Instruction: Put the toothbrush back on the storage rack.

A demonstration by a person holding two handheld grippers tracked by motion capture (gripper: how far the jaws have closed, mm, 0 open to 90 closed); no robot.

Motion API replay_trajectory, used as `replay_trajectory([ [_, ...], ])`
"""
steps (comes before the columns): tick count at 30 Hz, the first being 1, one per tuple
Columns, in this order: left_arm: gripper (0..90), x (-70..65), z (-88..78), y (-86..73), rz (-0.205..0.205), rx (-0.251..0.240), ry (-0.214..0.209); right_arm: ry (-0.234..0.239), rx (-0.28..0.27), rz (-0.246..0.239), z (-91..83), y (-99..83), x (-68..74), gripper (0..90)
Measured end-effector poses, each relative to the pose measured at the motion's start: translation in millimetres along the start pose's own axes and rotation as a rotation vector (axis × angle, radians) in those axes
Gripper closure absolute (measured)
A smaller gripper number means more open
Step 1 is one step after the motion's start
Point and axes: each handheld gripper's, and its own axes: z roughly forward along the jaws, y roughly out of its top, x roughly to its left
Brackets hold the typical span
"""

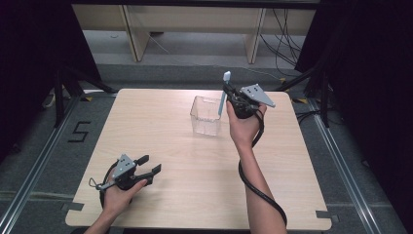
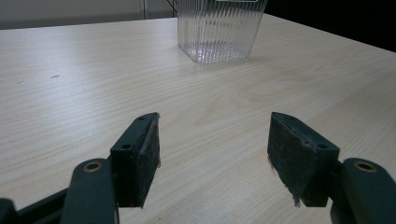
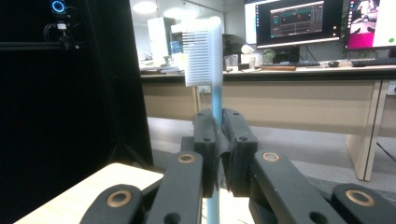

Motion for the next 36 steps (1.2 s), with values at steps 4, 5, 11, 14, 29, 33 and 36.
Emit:
replay_trajectory([
  [4,33.9,0.1,0.0,0.0,0.0,0.0,-0.001,0.003,0.003,0.016,2.0,-2.3,0.1,85.2],
  [5,33.9,0.1,0.0,0.0,0.001,0.0,-0.001,-0.002,0.009,0.018,2.3,-2.8,0.2,85.2],
  [11,33.9,0.0,-0.8,0.3,0.0,0.009,0.005,-0.007,0.021,0.016,4.7,-4.9,-0.8,85.2],
  [14,33.9,-0.1,-0.7,0.2,0.0,0.007,0.004,-0.004,0.012,0.017,6.3,-6.1,-1.1,85.2],
  [29,33.9,0.0,0.3,0.0,-0.001,0.0,-0.001,-0.007,0.026,0.016,12.4,-10.2,-1.3,84.9],
  [33,33.9,0.3,0.3,0.0,-0.001,-0.001,-0.002,-0.009,0.028,0.012,14.9,-11.3,-1.0,85.0],
  [36,33.9,0.4,0.3,0.1,0.0,0.0,-0.003,-0.007,0.026,0.021,16.7,-12.4,-0.2,85.2],
])
